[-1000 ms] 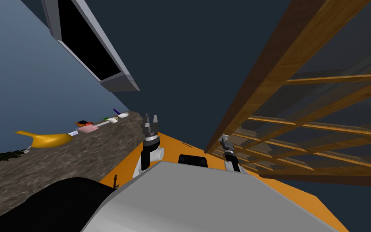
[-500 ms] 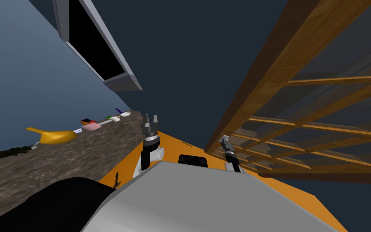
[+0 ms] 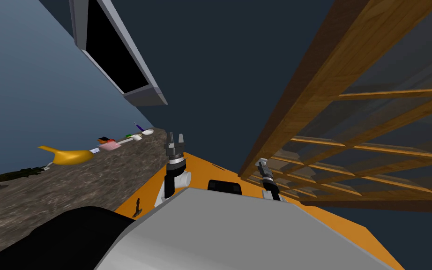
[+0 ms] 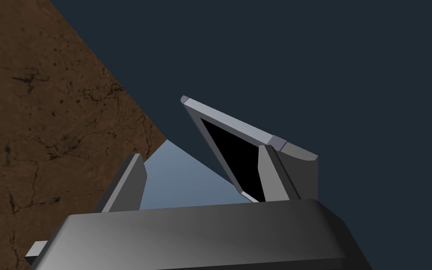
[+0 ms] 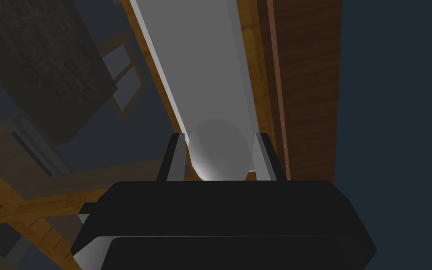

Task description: Pull the door open

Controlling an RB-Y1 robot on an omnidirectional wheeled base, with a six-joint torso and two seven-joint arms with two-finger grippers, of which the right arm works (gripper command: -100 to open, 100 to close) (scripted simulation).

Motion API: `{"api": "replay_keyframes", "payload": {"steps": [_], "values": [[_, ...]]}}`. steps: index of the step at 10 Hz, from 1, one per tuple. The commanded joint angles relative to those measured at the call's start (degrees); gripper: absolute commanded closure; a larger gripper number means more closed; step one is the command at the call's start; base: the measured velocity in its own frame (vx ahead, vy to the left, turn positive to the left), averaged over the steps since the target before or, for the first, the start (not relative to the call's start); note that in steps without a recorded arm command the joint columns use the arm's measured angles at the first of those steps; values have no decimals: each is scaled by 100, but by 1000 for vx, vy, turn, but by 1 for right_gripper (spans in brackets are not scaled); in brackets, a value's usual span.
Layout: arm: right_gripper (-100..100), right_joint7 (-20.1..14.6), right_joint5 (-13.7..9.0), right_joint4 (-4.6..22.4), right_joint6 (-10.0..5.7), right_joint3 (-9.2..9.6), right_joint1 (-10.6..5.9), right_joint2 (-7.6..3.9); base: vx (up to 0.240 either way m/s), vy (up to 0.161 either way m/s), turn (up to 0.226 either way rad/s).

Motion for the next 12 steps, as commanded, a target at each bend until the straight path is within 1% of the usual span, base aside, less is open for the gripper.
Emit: {"api": "replay_keyframes", "payload": {"steps": [1, 2, 3, 5, 6, 7, 8, 10, 11, 12], "values": [[100, -286, -65, 32, 15, -16, 59, -54, -29, 4, 20], [100, -448, -93, 20, 18, 3, 87, -59, -29, -3, 17], [100, -495, -93, 20, 18, 3, 87, -59, -20, -6, 4], [100, -866, -158, -12, 23, 51, 144, -69, -28, -2, 22], [100, -917, -158, -12, 23, 51, 144, -69, -24, -5, 15], [100, -1112, -192, -31, 25, 78, 173, -74, -17, 2, 21], [100, -1139, -192, -31, 25, 78, 173, -74, -15, 5, 7], [100, -1539, -262, -67, 29, 130, 231, -85, -19, 3, 24], [100, -1583, -262, -67, 29, 130, 231, -85, -20, 4, 9], [100, -1789, -296, -85, 32, 157, 260, -90, -28, 4, 21]]}}
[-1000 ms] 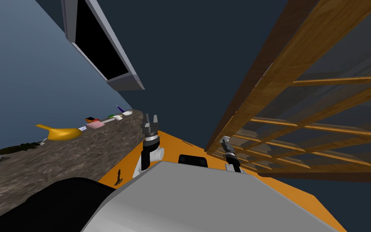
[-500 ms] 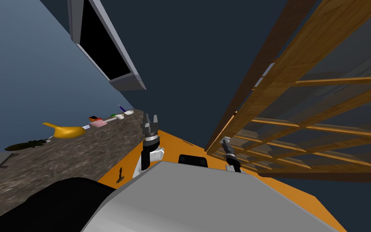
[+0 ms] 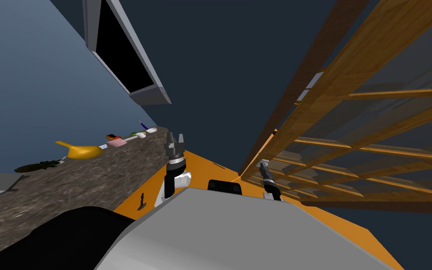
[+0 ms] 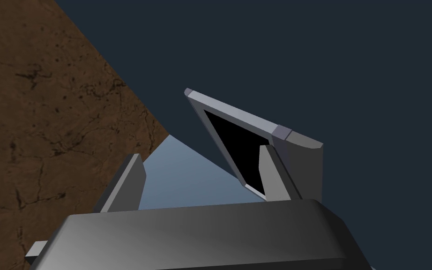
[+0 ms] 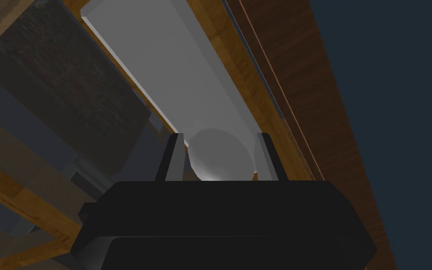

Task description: Pull the door open

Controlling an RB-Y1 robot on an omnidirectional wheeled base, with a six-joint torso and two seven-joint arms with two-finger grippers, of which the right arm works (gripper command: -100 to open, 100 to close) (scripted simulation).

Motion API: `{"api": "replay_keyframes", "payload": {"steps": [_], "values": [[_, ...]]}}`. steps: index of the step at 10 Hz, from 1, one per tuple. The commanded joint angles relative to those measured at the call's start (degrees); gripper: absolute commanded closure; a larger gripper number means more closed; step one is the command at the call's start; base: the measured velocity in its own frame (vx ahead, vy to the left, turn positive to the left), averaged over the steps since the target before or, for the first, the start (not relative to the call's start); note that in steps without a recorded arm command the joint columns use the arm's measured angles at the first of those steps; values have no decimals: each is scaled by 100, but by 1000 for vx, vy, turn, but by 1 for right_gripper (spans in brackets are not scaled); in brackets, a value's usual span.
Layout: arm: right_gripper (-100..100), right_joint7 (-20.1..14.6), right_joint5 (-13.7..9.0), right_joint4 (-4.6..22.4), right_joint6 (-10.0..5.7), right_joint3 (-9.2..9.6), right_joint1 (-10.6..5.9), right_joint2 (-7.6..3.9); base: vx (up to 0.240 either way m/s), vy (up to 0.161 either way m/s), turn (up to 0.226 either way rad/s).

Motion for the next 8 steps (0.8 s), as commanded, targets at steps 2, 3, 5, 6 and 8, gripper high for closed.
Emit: {"api": "replay_keyframes", "payload": {"steps": [2, 3, 5, 6, 8], "values": [[100, -391, -82, -42, 39, -9, 100, -52, -22, -5, 22], [100, -546, -122, -65, 41, 23, 130, -57, -27, 0, 24], [100, -831, -162, -88, 42, 55, 160, -63, -23, -1, 15], [100, -858, -162, -88, 42, 55, 160, -63, -14, -4, 7], [100, -1092, -203, -111, 44, 87, 189, -68, -10, -8, 21]]}}
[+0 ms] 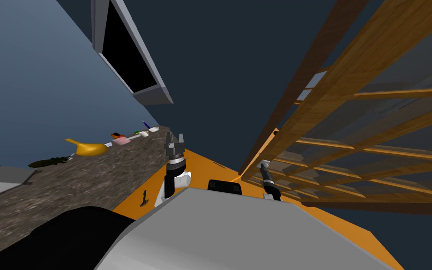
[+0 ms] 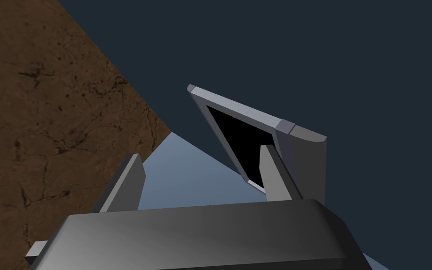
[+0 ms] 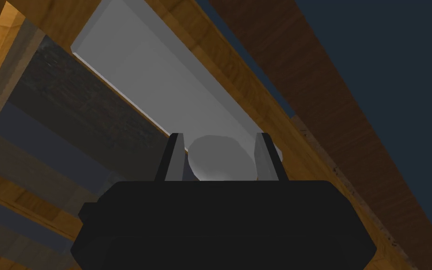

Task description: Pull the door open

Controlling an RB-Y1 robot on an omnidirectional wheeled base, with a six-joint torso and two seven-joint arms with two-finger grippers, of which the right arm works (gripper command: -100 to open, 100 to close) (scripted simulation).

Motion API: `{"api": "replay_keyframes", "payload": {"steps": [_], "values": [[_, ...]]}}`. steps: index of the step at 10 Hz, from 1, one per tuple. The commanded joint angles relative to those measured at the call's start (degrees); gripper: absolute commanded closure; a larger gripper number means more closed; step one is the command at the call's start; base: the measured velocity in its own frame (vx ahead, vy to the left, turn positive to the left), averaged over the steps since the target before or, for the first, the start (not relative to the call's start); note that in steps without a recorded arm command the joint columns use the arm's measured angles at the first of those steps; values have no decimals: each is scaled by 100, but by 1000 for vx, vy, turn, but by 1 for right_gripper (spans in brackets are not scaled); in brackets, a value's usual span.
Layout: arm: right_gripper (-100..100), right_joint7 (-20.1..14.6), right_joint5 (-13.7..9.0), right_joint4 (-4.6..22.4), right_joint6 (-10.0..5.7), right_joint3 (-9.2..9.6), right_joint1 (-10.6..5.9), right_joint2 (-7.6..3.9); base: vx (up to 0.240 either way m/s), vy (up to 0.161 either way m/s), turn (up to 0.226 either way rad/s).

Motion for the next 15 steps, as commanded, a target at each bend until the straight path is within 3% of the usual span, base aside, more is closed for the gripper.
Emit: {"api": "replay_keyframes", "payload": {"steps": [1, 15], "values": [[100, -286, -84, 33, -12, -35, 62, -110, -10, 3, 25], [100, -2173, -441, -187, -5, 258, 301, -151, -20, -3, 25]]}}
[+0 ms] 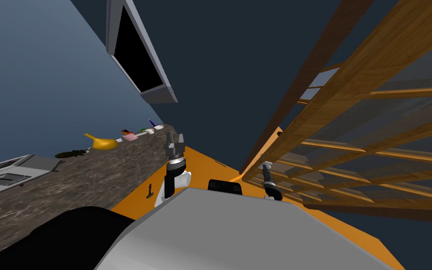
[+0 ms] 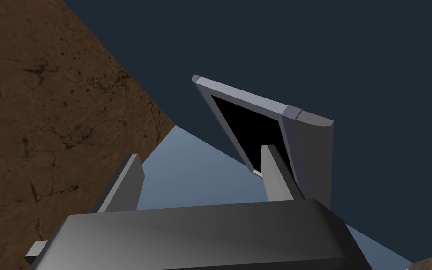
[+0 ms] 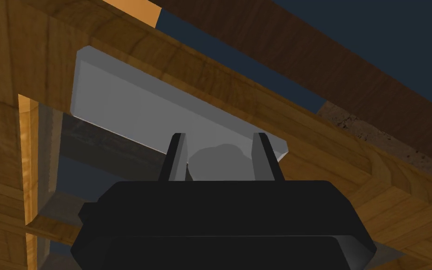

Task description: Pull the door open

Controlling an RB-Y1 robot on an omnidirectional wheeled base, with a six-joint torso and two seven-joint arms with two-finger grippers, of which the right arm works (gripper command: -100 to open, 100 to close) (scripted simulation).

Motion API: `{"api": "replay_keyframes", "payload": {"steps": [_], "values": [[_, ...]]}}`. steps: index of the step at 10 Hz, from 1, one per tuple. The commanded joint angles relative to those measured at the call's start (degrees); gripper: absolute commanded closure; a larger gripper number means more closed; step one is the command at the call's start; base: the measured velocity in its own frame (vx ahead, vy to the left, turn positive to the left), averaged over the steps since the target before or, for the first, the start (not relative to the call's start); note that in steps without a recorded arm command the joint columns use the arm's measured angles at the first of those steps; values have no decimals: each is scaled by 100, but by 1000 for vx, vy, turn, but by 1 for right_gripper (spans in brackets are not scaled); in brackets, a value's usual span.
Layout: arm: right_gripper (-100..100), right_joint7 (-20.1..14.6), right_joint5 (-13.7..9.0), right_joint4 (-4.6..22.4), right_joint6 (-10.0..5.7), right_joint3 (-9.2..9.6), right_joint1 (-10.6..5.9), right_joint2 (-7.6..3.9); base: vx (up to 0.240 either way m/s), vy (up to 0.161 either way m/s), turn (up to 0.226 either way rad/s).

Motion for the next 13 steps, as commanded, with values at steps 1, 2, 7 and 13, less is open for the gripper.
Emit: {"api": "replay_keyframes", "payload": {"steps": [1, 2, 7, 13], "values": [[100, -165, -79, 136, -63, -91, -11, -111, -9, 8, 19], [100, -404, -126, 106, -63, -52, 18, -116, -15, -1, 11], [100, -1120, -267, 16, -62, 67, 107, -132, -16, -7, 32], [100, -1838, -412, -79, -61, 189, 194, -146, -12, -5, 22]]}}
